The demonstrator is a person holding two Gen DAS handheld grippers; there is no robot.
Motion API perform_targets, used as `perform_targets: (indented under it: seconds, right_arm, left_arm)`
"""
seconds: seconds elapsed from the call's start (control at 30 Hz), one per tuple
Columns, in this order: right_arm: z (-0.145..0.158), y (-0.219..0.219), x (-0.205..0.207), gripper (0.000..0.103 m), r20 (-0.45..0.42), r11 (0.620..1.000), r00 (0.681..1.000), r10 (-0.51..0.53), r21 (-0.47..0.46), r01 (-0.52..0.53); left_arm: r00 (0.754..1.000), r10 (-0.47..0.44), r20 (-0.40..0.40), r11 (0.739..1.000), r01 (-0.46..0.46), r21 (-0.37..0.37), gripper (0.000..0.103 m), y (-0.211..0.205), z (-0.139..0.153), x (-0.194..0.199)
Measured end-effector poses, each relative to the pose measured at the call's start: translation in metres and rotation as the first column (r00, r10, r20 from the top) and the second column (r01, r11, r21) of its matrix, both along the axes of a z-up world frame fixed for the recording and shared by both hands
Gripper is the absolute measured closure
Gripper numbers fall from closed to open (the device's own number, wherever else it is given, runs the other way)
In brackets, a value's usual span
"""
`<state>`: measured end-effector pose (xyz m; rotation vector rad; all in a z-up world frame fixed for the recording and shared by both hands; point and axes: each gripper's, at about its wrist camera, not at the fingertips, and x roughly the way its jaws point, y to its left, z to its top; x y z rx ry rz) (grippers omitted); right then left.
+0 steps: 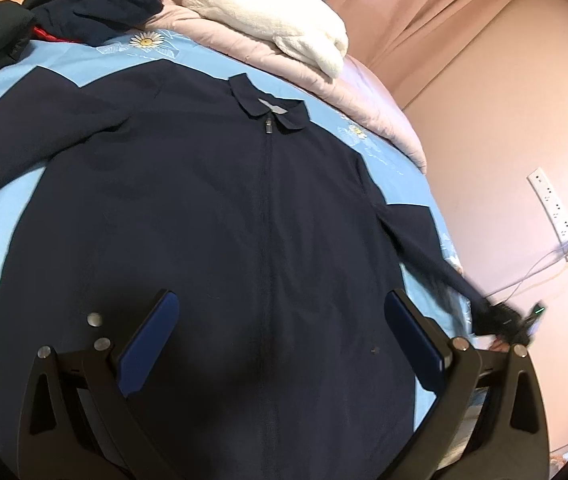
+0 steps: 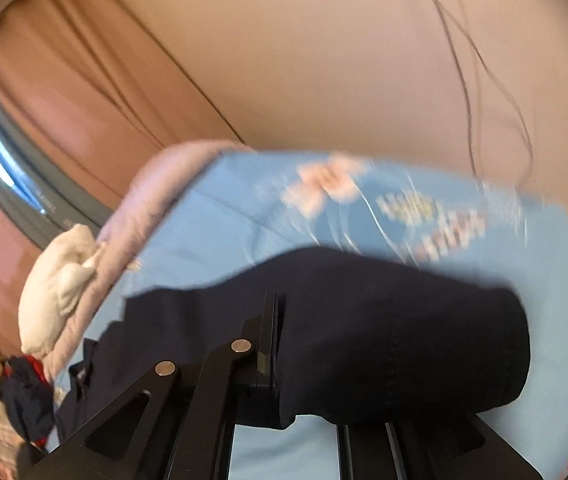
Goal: Fold large clothes
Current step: 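Move the right tool to a jacket sleeve and grasp its cuff, then fold the held sleeve across the jacket body with the right tool, release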
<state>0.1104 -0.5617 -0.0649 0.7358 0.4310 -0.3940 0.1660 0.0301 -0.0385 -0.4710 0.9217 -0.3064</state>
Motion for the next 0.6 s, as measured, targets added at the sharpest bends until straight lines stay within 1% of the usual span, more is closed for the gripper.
perform_targets:
  seconds: [0.03,0.1,0.13,0.17,0.2,0.27,0.3,0.33,0.37,0.43,0.47,0.5,0.53,0.57,0.6]
  right_arm:
    - [0.011,0.003,0.004,0.095,0.003,1.0,1.0,0.001,-0.021,-0.001]
    - [0.056,0.03,0.014,0.095,0.019,0.992,1.0,0.025,-0.125,-0.023]
    - [0.068,0.041,0.021,0.095,0.021,0.986,0.999,0.037,-0.161,-0.033]
    - [0.089,0.064,0.032,0.095,0.02,0.97,0.998,0.063,-0.236,-0.057]
    - [0.114,0.093,0.044,0.095,0.009,0.944,0.995,0.102,-0.316,-0.094]
    - [0.142,0.142,0.064,0.095,-0.019,0.894,0.986,0.166,-0.419,-0.158]
    - [0.157,0.177,0.08,0.095,-0.045,0.854,0.977,0.21,-0.479,-0.205]
    - [0.165,0.204,0.093,0.095,-0.071,0.816,0.967,0.244,-0.523,-0.244]
    - [0.171,0.231,0.104,0.095,-0.093,0.783,0.959,0.269,-0.559,-0.274]
    - [0.174,0.288,0.124,0.095,-0.158,0.695,0.931,0.329,-0.627,-0.352]
    - [0.17,0.324,0.134,0.095,-0.196,0.638,0.911,0.363,-0.66,-0.396]
    - [0.165,0.351,0.141,0.095,-0.222,0.594,0.895,0.387,-0.682,-0.426]
    - [0.153,0.396,0.15,0.095,-0.281,0.516,0.862,0.423,-0.707,-0.484]
    - [0.139,0.417,0.156,0.095,-0.319,0.471,0.84,0.438,-0.715,-0.517]
    - [0.121,0.446,0.161,0.095,-0.369,0.414,0.81,0.456,-0.718,-0.56]
  left_arm:
    - [1.0,-0.001,-0.004,1.0,0.001,0.009,0.0,0.003,-0.001,0.0]
    - [1.0,-0.006,-0.011,1.0,0.007,0.026,0.0,0.01,0.0,0.0]
    - [1.0,-0.007,-0.01,0.999,0.008,0.035,0.0,0.015,0.001,0.0]
    - [1.0,-0.007,-0.003,0.999,0.007,0.044,0.0,0.021,0.004,-0.001]
    - [1.0,-0.006,0.006,0.999,0.005,0.051,0.0,0.025,0.007,-0.002]
    - [1.0,0.006,0.031,0.998,-0.008,0.066,0.0,0.039,0.013,-0.005]
    - [0.999,0.009,0.037,0.998,-0.012,0.065,0.0,0.043,0.014,-0.006]
    - [0.999,0.015,0.044,0.998,-0.017,0.061,0.0,0.051,0.015,-0.007]
    - [0.999,0.022,0.048,0.998,-0.024,0.059,0.0,0.057,0.015,-0.009]
    - [0.998,0.037,0.051,0.997,-0.04,0.059,0.0,0.068,0.013,-0.01]
    - [0.998,0.048,0.049,0.997,-0.051,0.059,0.0,0.075,0.011,-0.011]
    - [0.997,0.058,0.047,0.996,-0.061,0.058,0.0,0.082,0.009,-0.012]
    - [0.997,0.071,0.042,0.996,-0.073,0.057,0.0,0.089,0.006,-0.012]
    - [0.996,0.085,0.034,0.995,-0.087,0.056,0.0,0.096,0.003,-0.012]
    - [0.995,0.101,0.023,0.993,-0.102,0.056,0.0,0.102,-0.001,-0.011]
